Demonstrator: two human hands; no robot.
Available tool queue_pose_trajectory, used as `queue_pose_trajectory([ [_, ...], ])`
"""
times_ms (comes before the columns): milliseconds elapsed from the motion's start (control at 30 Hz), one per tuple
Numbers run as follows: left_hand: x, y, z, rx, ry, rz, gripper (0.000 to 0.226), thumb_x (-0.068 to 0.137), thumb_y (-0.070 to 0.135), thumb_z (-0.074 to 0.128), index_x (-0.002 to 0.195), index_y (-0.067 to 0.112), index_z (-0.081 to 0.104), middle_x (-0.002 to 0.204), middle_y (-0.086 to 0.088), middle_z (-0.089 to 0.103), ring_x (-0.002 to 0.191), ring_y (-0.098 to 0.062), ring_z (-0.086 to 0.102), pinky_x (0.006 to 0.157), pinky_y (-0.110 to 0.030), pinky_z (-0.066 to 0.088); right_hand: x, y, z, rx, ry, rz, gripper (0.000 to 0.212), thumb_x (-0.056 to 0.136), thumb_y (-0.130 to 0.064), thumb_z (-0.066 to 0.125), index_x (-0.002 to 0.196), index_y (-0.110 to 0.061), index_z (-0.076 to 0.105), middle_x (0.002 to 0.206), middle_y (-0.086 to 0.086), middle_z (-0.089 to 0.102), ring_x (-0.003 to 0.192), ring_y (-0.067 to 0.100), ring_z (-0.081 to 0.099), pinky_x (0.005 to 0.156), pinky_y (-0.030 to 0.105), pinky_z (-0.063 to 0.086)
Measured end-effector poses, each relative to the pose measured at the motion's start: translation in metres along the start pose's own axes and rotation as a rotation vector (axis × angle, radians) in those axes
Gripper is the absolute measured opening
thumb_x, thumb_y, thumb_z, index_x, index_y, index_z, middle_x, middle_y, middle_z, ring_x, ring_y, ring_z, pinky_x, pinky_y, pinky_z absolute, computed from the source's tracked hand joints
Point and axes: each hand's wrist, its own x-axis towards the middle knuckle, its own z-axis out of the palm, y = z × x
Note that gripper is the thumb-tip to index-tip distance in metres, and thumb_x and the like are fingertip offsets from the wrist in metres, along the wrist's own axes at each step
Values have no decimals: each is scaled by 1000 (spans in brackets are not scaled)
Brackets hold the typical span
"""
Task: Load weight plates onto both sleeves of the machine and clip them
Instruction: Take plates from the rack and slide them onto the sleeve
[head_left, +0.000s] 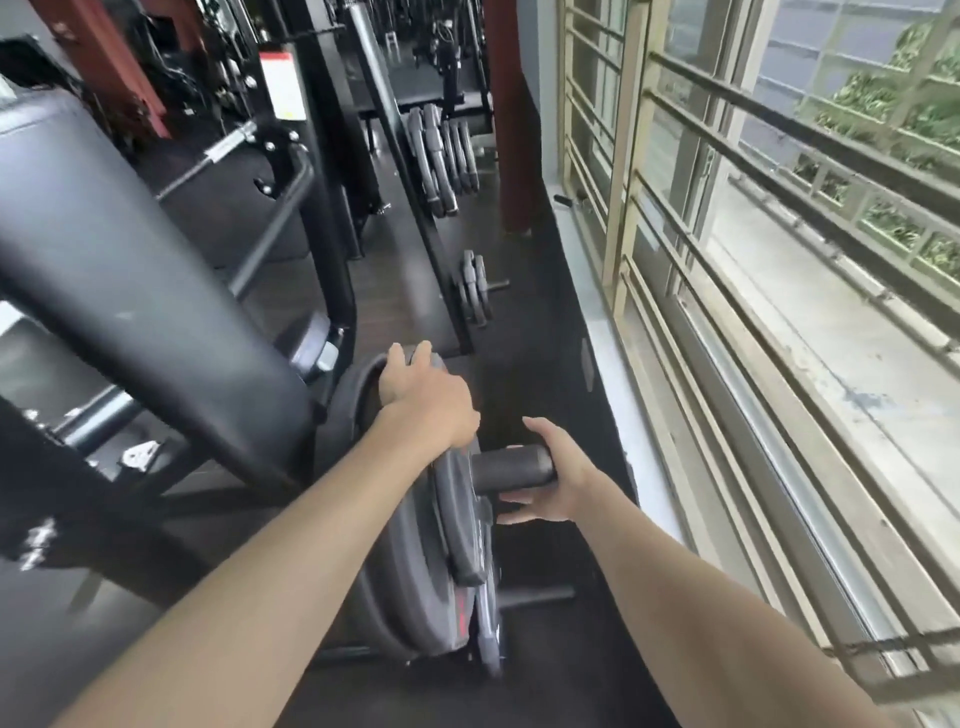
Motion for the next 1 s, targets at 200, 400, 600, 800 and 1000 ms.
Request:
queue_pose_trajectory([
  [200,3,1,-5,-10,23,9,38,100,39,41,127,24,64,159,-5,38,154,-16,7,123,-52,0,24,2,-14,24,-233,135,74,83,-68,60,118,-3,60,121,34,63,124,57,48,110,74,20],
  [400,0,5,-8,17,37,-32,38,102,38,39,127,23,64,162,-9,31,155,-17,5,122,-53,-1,41,6,-21,-67,-366,202,80,78,-71,57,105,2,77,118,31,65,131,57,41,110,75,16],
  [600,8,13,-6,60,37,-56,36,98,29,44,130,24,60,155,-8,43,154,-18,10,122,-53,-4,31,1,-17,-132,-255,244,63,59,-66,73,83,-8,65,83,12,61,63,23,52,61,29,33],
  [800,11,25,-3,10,104,-118,37,93,23,47,128,24,60,137,-6,61,142,-20,37,123,-49,-5,29,-2,-19,-215,46,286,79,63,-70,68,111,-8,65,115,7,62,102,30,58,92,55,40],
  [1000,6,44,-18,-408,206,-133,24,97,17,53,117,12,64,124,-14,66,119,-37,58,83,-37,44,12,-2,-6,-195,178,203,64,75,-67,58,96,-7,69,93,11,69,84,27,63,96,45,47],
])
